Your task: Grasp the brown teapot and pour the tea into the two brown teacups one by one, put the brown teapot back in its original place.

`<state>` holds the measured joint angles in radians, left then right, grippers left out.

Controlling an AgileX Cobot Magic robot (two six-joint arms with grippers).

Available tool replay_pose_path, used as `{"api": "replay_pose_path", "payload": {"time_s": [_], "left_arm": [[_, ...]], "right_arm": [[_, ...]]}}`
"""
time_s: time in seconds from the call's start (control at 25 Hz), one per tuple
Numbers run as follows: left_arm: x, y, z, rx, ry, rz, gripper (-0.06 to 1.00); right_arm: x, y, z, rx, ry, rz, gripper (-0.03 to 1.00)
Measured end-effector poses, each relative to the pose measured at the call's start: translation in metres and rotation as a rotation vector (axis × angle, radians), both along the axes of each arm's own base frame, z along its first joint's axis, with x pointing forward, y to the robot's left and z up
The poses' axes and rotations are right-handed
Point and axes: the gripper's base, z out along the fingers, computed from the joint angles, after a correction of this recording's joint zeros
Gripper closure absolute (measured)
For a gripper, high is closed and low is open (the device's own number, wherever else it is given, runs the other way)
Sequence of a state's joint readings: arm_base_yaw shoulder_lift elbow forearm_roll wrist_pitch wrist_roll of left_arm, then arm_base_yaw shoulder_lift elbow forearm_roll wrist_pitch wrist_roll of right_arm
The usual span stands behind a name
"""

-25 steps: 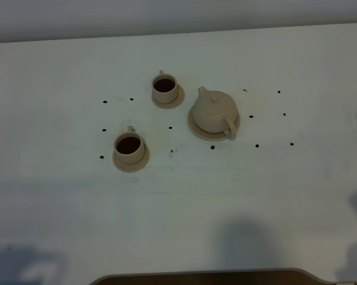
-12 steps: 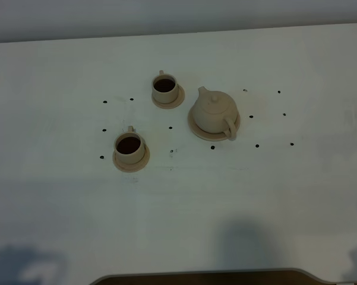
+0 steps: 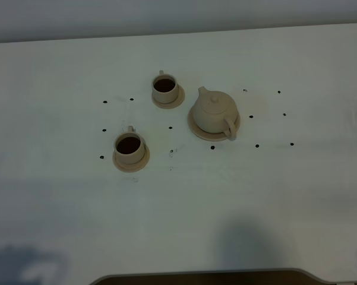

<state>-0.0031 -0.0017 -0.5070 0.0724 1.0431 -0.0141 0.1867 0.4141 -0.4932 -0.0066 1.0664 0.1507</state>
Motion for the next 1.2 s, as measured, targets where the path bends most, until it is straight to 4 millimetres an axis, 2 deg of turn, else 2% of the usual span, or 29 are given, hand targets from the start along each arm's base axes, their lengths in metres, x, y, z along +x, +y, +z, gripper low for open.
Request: {"api": "replay_pose_path", "payload": {"time_s": [0.2,0.48,0.76,1.2], "left_arm": [[0.000,0.000,0.000,0.001,0.000,-0.001,0.41],[0.000,0.000,0.000,0.002,0.000,-0.001,0.41],[0.000,0.000,0.000,0.002,0.000,-0.001,0.41],[0.000,0.000,0.000,0.002,0.000,-0.001,0.41]], "right_arm": [[-0.014,-0.010,0.004,0.007,-0.099,-0.163,0.55],[-0.041,-0.010,0.010,0.028,-0.278,-0.173,0.55],[-0.058,-0.010,0.010,0.038,-0.396,-0.172,0.55],[-0.061,-0.010,0.010,0.030,-0.416,-0.199,0.55]]}}
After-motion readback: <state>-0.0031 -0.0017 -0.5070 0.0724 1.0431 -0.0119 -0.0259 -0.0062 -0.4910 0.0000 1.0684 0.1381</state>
